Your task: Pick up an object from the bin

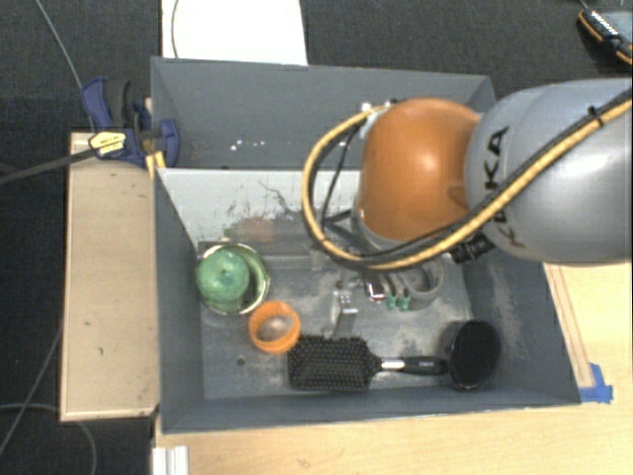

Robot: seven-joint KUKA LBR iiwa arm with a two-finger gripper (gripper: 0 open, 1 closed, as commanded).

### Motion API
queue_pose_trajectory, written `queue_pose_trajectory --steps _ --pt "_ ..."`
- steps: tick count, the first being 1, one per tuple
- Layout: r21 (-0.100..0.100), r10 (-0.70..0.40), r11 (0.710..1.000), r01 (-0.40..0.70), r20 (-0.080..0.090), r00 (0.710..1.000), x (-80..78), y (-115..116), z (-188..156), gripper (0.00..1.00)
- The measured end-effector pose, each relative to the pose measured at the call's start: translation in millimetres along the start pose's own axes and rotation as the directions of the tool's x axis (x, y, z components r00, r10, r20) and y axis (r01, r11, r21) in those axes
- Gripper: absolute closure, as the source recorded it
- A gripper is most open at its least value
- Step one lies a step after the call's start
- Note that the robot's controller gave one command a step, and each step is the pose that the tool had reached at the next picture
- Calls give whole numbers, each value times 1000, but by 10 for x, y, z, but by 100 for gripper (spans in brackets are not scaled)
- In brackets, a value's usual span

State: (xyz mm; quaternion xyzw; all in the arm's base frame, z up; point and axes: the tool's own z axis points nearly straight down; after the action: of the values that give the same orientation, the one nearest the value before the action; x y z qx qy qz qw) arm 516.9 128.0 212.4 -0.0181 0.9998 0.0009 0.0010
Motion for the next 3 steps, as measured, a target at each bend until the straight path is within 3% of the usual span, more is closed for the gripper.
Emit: queue_pose_trajectory --steps 1,2,3 --pt "-6 244 970 -244 12 970 -175 54 -28 0" --pt "-10 261 965 -260 23 965 -111 174 101 0" --pt "-3 170 985 -170 3 985 56 246 383 0"
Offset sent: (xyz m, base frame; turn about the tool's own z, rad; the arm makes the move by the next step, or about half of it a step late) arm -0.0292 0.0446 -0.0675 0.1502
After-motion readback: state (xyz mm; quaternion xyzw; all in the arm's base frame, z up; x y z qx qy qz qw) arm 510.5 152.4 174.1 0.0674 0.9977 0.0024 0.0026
